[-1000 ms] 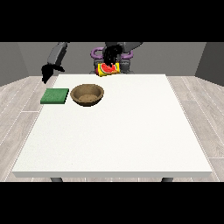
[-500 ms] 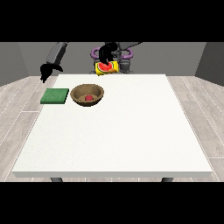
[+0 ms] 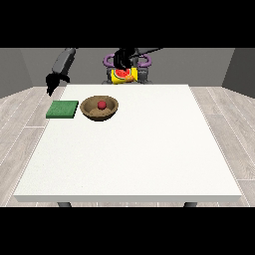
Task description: Pick the cup and pour the ball into the bowl, then pick the bowl and place it on the pad
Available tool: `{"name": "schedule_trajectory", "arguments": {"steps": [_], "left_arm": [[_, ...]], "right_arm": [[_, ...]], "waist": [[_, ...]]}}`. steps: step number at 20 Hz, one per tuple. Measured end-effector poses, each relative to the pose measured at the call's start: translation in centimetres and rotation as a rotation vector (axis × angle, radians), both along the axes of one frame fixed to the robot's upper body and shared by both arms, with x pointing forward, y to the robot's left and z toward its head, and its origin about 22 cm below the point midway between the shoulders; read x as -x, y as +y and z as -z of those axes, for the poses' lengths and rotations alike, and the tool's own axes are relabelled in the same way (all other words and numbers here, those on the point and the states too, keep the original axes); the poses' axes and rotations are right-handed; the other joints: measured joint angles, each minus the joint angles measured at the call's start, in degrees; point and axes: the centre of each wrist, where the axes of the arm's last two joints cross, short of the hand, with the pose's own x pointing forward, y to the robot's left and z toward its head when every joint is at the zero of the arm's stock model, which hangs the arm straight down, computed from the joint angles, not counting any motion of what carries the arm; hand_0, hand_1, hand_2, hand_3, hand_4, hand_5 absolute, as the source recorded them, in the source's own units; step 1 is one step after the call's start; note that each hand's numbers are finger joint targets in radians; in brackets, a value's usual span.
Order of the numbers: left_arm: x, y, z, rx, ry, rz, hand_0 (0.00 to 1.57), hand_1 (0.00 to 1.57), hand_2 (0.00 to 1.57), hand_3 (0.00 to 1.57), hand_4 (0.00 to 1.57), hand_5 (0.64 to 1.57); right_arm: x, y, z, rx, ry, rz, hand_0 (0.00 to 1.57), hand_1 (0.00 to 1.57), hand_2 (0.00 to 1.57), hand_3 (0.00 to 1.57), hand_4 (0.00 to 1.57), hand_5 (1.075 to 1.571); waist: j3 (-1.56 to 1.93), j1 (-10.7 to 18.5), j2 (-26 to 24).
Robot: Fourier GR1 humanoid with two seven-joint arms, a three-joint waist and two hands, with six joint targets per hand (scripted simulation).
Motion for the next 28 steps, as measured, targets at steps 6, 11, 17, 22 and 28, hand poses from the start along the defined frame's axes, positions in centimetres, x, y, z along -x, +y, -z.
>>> {"name": "schedule_trajectory", "arguments": {"steps": [6,11,17,22,28], "left_arm": [[-1.4,4.5,-1.7,0.259,0.022,-0.021,0.8,0.8,1.57,1.57,0.82,1.507],[-1.6,9.8,0.5,0.559,0.135,-0.029,1.39,1.39,1.21,0.95,1.3,1.571],[0.3,13.8,5.6,0.928,0.241,0.043,1.28,1.28,1.1,0.75,1.42,1.567],[-0.2,17.8,5.2,1.163,0.233,0.188,0.78,0.78,0.67,0.0,0.94,1.547],[-0.4,19.0,7.3,1.399,0.405,0.291,0.0,0.0,0.0,0.0,0.0,0.638]], "right_arm": [[0.8,-1.6,-0.3,-0.043,0.037,0.047,0.0,0.0,0.34,0.33,0.72,1.559],[0.7,-3.4,-1.9,-0.052,-0.014,0.109,0.0,0.0,0.36,0.33,0.72,1.563],[-0.3,-5.1,-4.4,-0.06,-0.132,0.182,0.0,0.0,0.39,0.24,0.69,1.546],[-1.0,-6.2,-6.3,-0.093,-0.215,0.225,0.0,0.0,0.4,0.08,0.59,1.544],[-2.8,-6.0,-8.8,-0.107,-0.309,0.199,0.0,0.0,0.0,0.0,0.0,1.57]], "waist": [[-0.06,5.6,0.5],[-0.25,10.6,5.3],[-0.53,16.3,14.7],[-0.38,19.5,21.4],[-0.84,18.4,26.6]]}}
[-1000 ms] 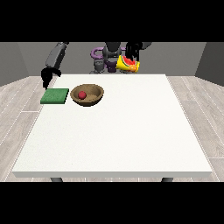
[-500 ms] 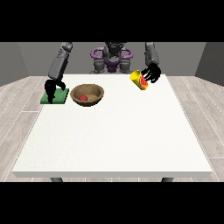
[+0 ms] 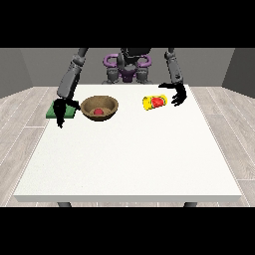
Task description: Pick the cup and pour the ball into the bowl, then pick the bowl and place it on the pad
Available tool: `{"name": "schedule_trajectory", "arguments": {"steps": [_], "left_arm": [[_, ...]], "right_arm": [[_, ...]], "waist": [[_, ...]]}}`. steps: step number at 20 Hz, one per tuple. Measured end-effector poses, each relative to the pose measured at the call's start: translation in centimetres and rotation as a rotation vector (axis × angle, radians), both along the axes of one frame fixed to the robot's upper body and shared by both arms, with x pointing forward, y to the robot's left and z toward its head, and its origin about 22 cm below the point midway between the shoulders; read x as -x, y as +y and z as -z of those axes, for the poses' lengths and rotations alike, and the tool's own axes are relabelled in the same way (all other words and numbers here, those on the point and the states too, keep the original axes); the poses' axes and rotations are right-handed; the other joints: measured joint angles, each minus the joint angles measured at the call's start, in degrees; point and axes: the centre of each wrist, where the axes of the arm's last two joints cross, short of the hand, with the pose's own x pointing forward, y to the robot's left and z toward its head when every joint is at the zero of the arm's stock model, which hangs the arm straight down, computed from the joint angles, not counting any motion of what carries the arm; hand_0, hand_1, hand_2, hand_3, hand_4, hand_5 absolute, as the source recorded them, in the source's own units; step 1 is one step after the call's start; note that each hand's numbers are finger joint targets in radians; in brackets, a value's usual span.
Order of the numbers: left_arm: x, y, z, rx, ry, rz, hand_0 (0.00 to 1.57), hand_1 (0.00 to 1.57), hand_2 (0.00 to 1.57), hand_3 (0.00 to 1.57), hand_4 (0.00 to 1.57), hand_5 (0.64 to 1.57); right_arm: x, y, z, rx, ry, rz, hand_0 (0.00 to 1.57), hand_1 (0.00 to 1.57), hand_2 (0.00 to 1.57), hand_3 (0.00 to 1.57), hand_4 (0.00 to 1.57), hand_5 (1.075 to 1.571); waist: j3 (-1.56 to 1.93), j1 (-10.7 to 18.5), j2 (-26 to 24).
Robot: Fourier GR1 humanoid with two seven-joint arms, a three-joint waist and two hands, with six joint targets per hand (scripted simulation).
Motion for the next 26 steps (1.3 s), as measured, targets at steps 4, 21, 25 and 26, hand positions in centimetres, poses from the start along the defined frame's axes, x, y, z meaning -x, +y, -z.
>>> {"name": "schedule_trajectory", "arguments": {"steps": [4,21,25,26], "left_arm": [[-0.6,1.8,-0.1,0.073,0.032,0.037,0.0,0.0,0.0,0.0,0.0,0.646],[2.6,6.0,6.8,0.164,0.304,-0.104,0.0,0.0,0.0,0.0,0.0,0.694],[2.4,5.8,5.7,0.162,0.287,-0.089,0.0,0.0,0.0,0.0,0.0,0.694],[2.2,5.7,5.2,0.16,0.281,-0.087,0.0,0.0,0.0,0.0,0.0,0.698]], "right_arm": [[-1.7,1.1,-0.9,0.012,0.012,-0.016,0.0,0.0,0.0,0.0,0.0,1.569],[-4.8,11.3,4.5,-0.11,0.293,-0.186,0.0,0.0,0.0,0.0,0.0,1.57],[-4.8,13.5,6.1,-0.143,0.316,-0.181,0.0,0.0,0.0,0.0,0.0,1.571],[-4.9,13.5,6.1,-0.148,0.323,-0.18,0.0,0.0,0.0,0.0,0.0,1.57]], "waist": [[0.14,-1.8,-0.3],[0.72,-11.0,-17.3],[0.82,-10.2,-16.5],[0.83,-10.1,-16.2]]}}
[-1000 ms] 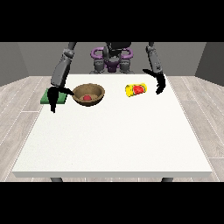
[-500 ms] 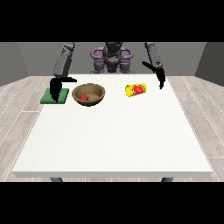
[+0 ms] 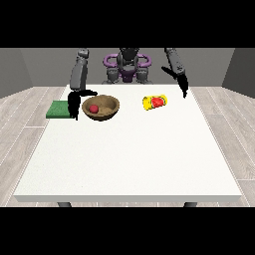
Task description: Pick the cup and pour the ball into the bowl, then pick the bowl and place it on the pad
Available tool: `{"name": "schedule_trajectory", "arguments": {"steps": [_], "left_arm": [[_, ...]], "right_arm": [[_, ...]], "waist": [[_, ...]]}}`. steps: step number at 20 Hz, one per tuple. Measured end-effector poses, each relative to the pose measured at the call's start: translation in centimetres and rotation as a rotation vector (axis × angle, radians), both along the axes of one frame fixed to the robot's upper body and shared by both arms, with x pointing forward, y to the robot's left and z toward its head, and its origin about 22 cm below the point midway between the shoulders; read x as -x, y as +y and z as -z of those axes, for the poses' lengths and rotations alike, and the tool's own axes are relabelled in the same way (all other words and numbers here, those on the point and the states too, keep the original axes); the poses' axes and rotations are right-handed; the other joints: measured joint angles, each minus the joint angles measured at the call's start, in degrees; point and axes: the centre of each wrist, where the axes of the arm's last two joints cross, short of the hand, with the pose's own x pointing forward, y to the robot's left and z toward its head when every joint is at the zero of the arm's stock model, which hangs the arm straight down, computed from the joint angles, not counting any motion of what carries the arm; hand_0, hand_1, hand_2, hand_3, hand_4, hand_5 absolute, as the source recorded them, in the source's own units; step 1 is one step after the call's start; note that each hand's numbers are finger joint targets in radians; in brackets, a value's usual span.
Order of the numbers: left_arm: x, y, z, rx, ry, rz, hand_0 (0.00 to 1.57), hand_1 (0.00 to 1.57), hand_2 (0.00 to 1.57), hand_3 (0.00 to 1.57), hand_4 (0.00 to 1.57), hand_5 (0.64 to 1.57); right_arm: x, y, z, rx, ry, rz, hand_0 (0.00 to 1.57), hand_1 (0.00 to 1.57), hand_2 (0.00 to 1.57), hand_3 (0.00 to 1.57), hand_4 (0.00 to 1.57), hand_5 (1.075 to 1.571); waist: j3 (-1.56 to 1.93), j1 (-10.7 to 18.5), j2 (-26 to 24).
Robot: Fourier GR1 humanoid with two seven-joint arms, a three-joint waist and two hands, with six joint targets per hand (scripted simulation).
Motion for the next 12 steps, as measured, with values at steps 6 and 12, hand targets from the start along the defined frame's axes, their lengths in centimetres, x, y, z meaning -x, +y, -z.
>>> {"name": "schedule_trajectory", "arguments": {"steps": [6,12], "left_arm": [[-0.1,-0.2,-2.2,-0.005,-0.069,0.046,0.0,0.0,0.0,0.0,0.0,0.694],[-0.3,-0.2,-3.3,-0.01,-0.091,0.066,0.0,0.0,0.0,0.0,0.0,0.701]], "right_arm": [[-0.8,0.1,-0.5,-0.029,-0.043,0.049,0.0,0.0,0.0,0.0,0.0,1.569],[-0.7,-0.3,-0.5,0.061,0.017,0.104,1.57,1.57,1.57,1.57,1.01,1.532]], "waist": [[-0.21,2.4,3.6],[-1.49,3.6,4.0]]}}
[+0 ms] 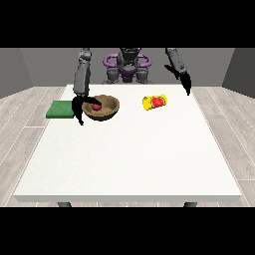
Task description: Pick the cup and pour the ball into the bowl, then pick the bowl and place it on the pad
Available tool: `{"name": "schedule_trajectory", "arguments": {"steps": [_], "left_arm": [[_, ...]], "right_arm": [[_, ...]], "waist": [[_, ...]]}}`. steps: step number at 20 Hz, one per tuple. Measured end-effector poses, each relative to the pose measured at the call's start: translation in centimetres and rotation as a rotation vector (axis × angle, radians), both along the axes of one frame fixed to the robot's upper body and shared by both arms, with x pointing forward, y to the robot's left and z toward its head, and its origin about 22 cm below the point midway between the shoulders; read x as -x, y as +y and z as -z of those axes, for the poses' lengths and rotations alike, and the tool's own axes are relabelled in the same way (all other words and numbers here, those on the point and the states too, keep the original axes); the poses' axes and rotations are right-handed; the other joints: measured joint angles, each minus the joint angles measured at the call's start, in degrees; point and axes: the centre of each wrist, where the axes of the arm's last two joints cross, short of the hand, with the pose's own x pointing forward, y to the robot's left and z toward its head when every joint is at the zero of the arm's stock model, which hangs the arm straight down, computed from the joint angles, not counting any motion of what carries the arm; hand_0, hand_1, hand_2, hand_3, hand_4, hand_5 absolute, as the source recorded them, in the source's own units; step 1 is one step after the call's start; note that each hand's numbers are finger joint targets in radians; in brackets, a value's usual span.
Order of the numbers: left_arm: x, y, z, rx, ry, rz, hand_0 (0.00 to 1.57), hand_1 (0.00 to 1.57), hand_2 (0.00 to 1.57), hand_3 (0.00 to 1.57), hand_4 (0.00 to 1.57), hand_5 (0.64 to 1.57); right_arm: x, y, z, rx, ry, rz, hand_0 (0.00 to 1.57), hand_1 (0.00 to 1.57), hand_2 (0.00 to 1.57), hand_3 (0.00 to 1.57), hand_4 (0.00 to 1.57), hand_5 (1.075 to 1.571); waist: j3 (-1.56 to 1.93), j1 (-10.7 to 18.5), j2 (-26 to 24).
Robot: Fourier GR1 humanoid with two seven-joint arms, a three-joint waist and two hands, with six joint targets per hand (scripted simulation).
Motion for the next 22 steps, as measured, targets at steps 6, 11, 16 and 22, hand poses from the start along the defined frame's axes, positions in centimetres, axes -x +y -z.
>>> {"name": "schedule_trajectory", "arguments": {"steps": [6,11,16,22], "left_arm": [[-1.3,-1.7,-3.0,-0.026,-0.103,0.095,0.0,0.0,0.0,0.0,0.0,0.708],[-2.0,-2.9,-4.5,-0.038,-0.143,0.143,0.0,0.0,0.0,0.0,0.0,0.714],[-1.9,-3.5,-3.4,-0.039,-0.086,0.168,0.0,0.0,0.0,0.0,0.0,0.715],[-1.7,-2.2,0.3,-0.007,0.037,0.103,0.0,0.0,0.0,0.0,0.0,0.724]], "right_arm": [[3.0,-4.5,-0.1,0.466,0.048,0.068,1.57,1.57,1.57,1.57,1.31,1.566],[4.4,-8.2,-1.8,0.756,0.111,0.159,1.57,1.57,1.57,1.57,1.27,1.571],[4.4,-9.6,-2.9,0.764,0.321,0.223,1.57,1.57,1.57,1.57,1.15,1.571],[3.0,-9.0,-4.3,0.801,0.592,0.166,1.57,1.57,1.57,1.57,1.29,1.562]], "waist": [[-2.51,5.7,3.6],[-2.66,9.9,5.7],[-1.11,12.3,3.3],[0.64,8.6,-3.1]]}}
